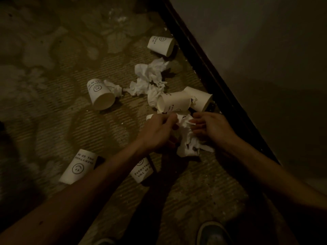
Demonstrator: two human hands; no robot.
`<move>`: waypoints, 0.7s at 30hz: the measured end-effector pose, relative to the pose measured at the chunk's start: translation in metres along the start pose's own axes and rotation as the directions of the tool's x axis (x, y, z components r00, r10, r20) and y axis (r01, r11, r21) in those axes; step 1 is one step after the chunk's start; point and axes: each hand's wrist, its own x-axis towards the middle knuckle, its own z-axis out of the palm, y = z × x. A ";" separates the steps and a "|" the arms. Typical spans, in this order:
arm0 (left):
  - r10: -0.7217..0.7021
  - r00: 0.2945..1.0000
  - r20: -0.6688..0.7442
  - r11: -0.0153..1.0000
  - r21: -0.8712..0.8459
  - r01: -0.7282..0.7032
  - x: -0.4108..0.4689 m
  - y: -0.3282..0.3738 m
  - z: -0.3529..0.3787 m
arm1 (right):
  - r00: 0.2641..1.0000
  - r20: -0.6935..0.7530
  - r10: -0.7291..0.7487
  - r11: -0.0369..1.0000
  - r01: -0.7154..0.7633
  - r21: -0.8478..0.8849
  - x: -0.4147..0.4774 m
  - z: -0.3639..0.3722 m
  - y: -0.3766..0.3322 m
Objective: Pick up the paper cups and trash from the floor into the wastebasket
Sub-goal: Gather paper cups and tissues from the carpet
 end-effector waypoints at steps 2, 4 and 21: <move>0.027 0.996 -0.083 0.999 -0.032 -0.029 -0.009 -0.005 -0.002 | 0.996 0.074 0.044 0.985 -0.056 0.161 -0.010 0.001 -0.006; 0.060 0.984 -0.168 0.998 -0.003 -0.061 -0.017 -0.005 -0.002 | 0.990 0.134 0.044 0.968 -0.076 0.238 -0.020 -0.002 -0.009; 0.121 0.871 -0.476 0.928 -0.257 -0.270 -0.078 -0.029 0.021 | 0.855 0.518 -0.003 0.843 -0.277 0.461 -0.061 0.023 0.002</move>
